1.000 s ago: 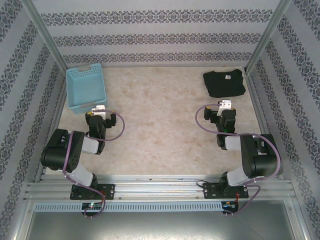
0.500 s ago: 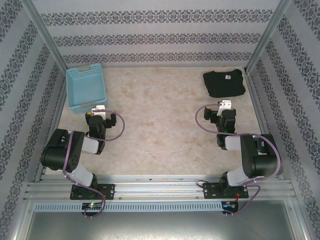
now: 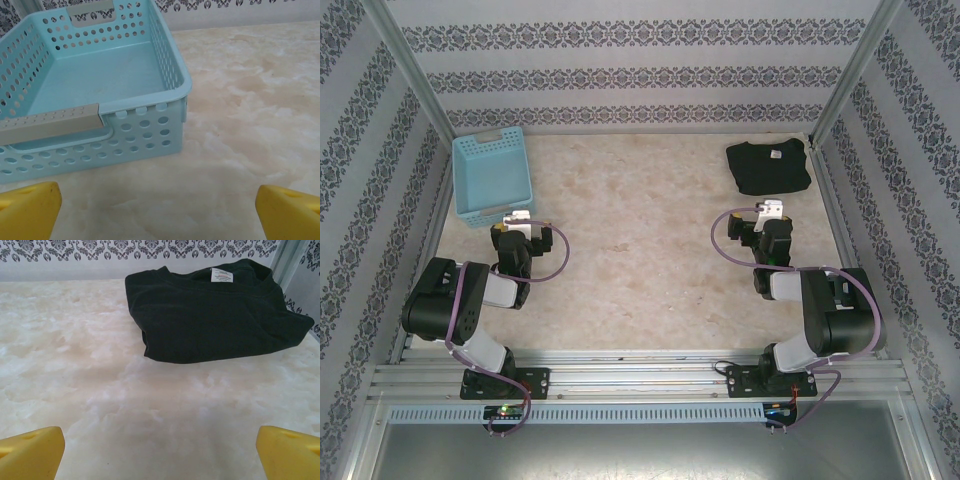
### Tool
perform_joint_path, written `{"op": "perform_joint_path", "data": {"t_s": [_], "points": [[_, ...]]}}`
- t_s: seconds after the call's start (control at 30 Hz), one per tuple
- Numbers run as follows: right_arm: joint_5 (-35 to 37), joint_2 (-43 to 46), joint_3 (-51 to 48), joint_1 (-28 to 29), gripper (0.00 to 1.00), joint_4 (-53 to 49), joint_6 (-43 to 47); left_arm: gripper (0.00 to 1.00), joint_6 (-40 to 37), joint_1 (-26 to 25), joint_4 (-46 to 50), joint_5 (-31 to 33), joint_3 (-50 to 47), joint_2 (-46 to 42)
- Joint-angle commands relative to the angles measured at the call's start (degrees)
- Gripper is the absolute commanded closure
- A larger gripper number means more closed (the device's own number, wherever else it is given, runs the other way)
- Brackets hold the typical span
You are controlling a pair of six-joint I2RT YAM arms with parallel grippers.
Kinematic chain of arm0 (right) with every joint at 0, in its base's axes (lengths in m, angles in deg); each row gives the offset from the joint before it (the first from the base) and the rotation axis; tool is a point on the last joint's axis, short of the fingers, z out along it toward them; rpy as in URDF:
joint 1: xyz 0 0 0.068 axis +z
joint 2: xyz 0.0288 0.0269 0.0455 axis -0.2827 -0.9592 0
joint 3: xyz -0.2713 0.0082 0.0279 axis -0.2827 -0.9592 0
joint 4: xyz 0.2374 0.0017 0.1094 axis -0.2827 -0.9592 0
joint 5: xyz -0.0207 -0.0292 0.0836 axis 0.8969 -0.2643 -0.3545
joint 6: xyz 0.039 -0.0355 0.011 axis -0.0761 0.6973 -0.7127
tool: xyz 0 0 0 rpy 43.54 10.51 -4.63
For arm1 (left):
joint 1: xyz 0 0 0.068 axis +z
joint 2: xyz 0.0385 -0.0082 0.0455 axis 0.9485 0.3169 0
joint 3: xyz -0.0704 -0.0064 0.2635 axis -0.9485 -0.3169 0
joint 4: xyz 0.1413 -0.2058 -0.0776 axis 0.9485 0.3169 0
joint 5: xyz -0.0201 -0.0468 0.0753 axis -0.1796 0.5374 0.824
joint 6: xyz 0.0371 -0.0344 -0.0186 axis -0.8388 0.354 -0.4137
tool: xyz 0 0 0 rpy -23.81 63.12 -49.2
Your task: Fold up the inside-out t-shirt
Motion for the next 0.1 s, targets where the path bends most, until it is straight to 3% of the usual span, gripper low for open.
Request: {"op": "perform_joint_path", "data": {"t_s": [0.0, 0.07], "points": [[-0.49, -0.35, -0.08, 0.06, 0.02, 1.49, 0.33, 0.0, 0.85, 0.64, 0.53, 0.54, 0.86, -0.49], [-0.31, -0.16, -0.22, 0.26, 0.02, 1.58, 0.43, 0.0, 0.84, 0.64, 0.53, 0.52, 0.86, -0.43]]}}
